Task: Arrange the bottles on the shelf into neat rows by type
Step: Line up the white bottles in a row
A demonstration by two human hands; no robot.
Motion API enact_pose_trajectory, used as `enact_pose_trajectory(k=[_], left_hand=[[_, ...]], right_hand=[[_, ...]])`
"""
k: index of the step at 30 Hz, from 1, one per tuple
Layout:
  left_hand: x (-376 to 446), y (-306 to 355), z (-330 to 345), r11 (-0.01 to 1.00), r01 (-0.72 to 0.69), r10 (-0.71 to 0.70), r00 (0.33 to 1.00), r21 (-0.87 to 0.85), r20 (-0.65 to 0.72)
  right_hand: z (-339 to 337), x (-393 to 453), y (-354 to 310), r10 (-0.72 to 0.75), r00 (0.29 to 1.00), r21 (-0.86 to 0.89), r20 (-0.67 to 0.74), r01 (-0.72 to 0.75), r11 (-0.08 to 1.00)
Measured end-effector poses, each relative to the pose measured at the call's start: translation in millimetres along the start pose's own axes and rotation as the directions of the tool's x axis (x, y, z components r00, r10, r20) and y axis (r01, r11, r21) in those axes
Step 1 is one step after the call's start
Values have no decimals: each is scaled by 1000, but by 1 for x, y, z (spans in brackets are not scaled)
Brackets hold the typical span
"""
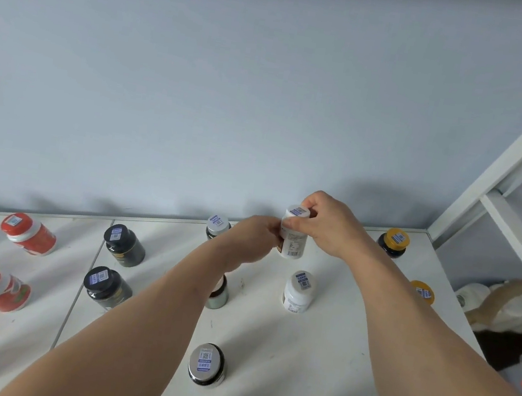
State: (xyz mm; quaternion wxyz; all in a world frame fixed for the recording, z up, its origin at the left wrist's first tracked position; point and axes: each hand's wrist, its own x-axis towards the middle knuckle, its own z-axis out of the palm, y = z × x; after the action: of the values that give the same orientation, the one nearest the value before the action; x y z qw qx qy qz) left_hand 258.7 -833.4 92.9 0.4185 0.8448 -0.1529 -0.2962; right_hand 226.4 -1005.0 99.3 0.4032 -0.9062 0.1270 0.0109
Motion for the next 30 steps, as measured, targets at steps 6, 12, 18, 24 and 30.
enact_pose_trajectory(k=[6, 12, 18, 24, 30], left_hand=[[8, 2, -4, 1000, -9, 10, 999, -9, 47], [18, -2, -8, 1000, 9, -9, 997, -1, 73], [29, -9, -8, 1000, 26, -25, 996, -9, 91], [38, -16, -9, 999, 36, -36, 996, 6, 79], [43, -21, -8, 999, 38, -39, 998, 17, 57]], right_hand=[[-1, 6, -3, 18, 1000, -17, -2, -18, 1000], [3, 16, 0, 21, 1000, -7, 14, -21, 1000], [11, 23, 9, 37, 999, 25, 35, -37, 999], [20, 31, 17, 58, 998, 39, 31, -59, 997], [29, 32, 24, 64, 998, 38, 19, -65, 997]])
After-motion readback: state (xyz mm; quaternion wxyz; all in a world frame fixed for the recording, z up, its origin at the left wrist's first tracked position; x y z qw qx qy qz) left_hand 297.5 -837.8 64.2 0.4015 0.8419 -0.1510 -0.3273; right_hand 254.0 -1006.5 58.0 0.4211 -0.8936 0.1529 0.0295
